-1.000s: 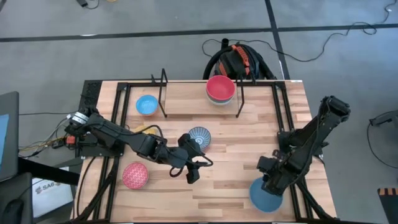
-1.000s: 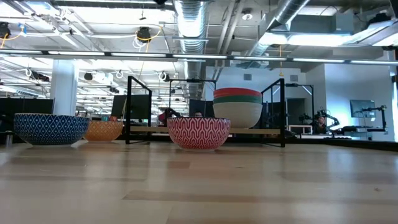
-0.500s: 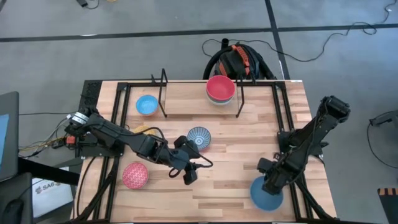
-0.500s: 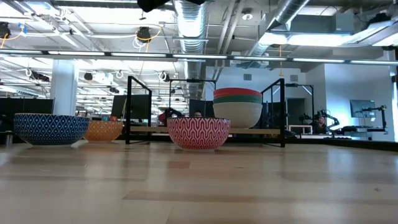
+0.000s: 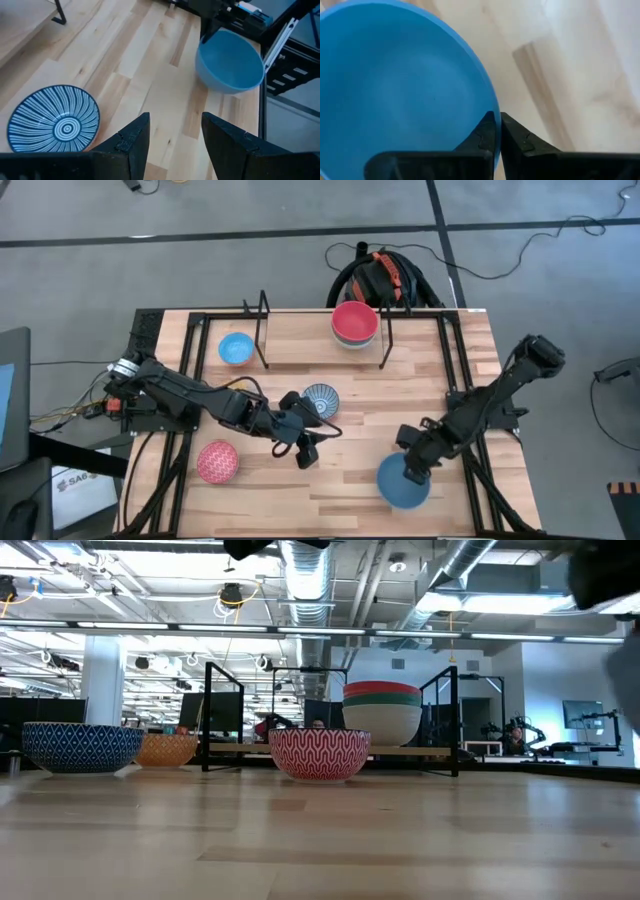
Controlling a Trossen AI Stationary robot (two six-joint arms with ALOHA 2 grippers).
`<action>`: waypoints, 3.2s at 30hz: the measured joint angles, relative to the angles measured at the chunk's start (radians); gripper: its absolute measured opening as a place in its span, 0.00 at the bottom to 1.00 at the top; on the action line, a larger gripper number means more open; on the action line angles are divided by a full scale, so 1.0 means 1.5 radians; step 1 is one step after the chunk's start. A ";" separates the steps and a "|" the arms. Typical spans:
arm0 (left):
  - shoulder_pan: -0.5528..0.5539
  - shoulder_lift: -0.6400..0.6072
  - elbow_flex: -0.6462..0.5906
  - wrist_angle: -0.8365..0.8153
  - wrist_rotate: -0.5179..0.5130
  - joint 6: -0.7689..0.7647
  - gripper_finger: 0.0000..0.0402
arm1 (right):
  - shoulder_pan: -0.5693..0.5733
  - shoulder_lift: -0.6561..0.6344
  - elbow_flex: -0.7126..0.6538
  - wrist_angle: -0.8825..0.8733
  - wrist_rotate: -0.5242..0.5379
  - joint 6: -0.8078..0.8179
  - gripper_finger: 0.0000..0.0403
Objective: Place and stack bowls onto a shelf
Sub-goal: Stack the big blue bowl on the big red bowl on the shelf
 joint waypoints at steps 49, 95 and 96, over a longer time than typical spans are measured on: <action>0.130 -0.133 0.000 -0.227 -0.100 -0.153 0.41 | -0.938 0.276 0.585 -0.145 -0.047 -0.875 0.08; 0.215 -0.132 0.000 -0.222 -0.070 -0.163 0.41 | -0.999 0.273 0.465 0.195 -0.406 -0.766 0.25; 0.218 -0.132 0.000 -0.222 -0.071 -0.163 0.41 | -0.999 0.272 0.457 0.206 -0.382 -0.776 0.25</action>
